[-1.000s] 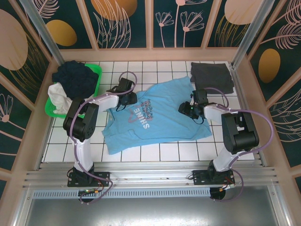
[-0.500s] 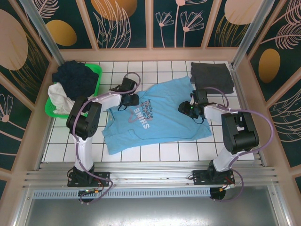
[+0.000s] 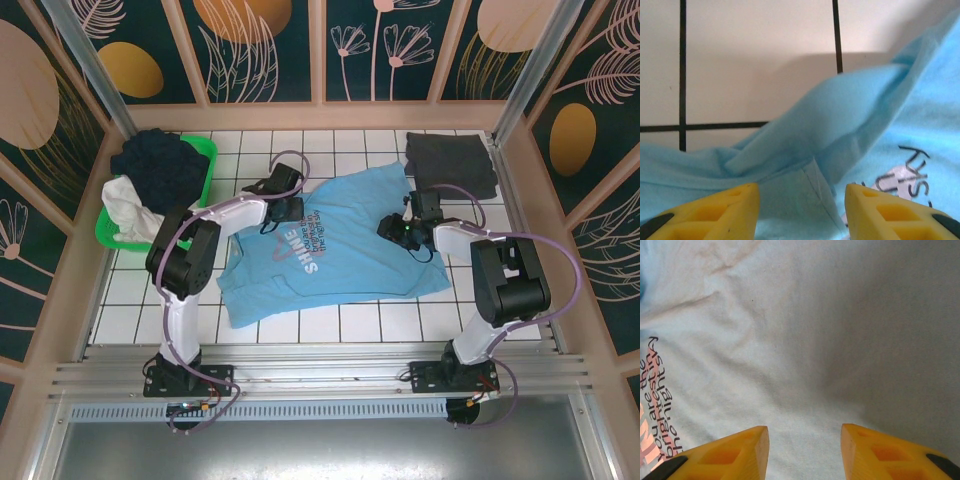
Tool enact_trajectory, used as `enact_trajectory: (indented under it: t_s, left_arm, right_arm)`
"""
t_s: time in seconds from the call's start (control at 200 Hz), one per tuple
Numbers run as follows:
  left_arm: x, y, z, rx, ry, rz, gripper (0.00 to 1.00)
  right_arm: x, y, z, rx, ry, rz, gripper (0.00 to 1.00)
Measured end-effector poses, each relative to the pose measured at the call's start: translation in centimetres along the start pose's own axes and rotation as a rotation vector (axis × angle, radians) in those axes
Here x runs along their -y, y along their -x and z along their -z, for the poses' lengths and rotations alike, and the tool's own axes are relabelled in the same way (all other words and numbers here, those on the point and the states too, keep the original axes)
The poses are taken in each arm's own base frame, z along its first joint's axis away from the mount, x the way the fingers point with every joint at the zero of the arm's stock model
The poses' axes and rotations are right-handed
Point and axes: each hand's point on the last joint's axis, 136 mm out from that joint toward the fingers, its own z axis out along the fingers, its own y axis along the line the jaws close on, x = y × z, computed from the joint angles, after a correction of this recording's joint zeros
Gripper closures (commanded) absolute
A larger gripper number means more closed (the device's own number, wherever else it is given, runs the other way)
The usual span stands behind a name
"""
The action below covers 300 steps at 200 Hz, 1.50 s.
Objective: Fold and stack the t-shirts
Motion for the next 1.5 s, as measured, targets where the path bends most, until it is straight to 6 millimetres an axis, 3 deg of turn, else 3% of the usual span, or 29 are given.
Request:
enact_trajectory:
  t_s: [0.2,0.46,0.636,0.771,0.976,1.076,1.091,1.141,1.166,1.256,1.301,1.346,1.501]
  left_arm:
    - [-0.7,-0.9,-1.5,-0.034,0.042,-0.002,0.6]
    - [-0.6,-0.6,-1.4,-0.039,0.048,-0.013,1.0]
    - [-0.9,0.3,-0.8,-0.031,0.083,-0.027,1.0]
    - [-1.0,3.7,1.0,0.039,0.139,-0.06,1.0]
    - [0.0,13.6,5.5,0.275,0.234,-0.127,1.0]
    - [-0.1,17.6,5.8,0.368,0.29,-0.162,1.0]
    - [-0.2,18.0,5.7,0.377,0.299,-0.168,0.92]
    - [-0.6,19.5,5.0,0.405,0.324,-0.177,0.4]
    - [-1.0,20.1,4.3,0.412,0.339,-0.181,0.29]
    - [-2.8,21.5,1.5,0.42,0.382,-0.184,0.15]
    - [-3.7,21.4,0.0,0.405,0.401,-0.186,0.12]
    - [-4.9,20.8,-1.2,0.374,0.42,-0.193,0.02]
    - [-7.2,17.7,-3.0,0.274,0.445,-0.191,0.01]
  right_arm:
    - [0.0,0.0,0.0,-0.001,0.002,0.0,0.58]
    - [-0.1,-0.1,0.0,-0.003,0.006,0.0,0.58]
    - [-0.1,-0.1,0.0,-0.005,0.008,0.0,0.58]
    - [-0.1,-0.1,0.0,-0.005,0.008,0.003,0.58]
    - [-0.1,-0.1,0.0,-0.005,0.007,0.017,0.58]
    - [-0.1,-0.2,0.0,-0.012,0.012,0.017,0.58]
    - [-0.2,-0.3,0.0,-0.014,0.013,0.017,0.58]
    - [-0.2,-0.4,0.0,-0.019,0.017,0.016,0.58]
    - [-0.2,-0.5,0.0,-0.024,0.017,0.016,0.58]
    - [0.0,-0.8,0.0,-0.037,0.01,0.017,0.58]
    - [0.1,-0.9,0.0,-0.041,0.004,0.015,0.58]
    - [0.3,-1.0,0.0,-0.043,-0.004,0.014,0.58]
    - [1.0,-1.1,0.1,-0.048,-0.044,0.015,0.58]
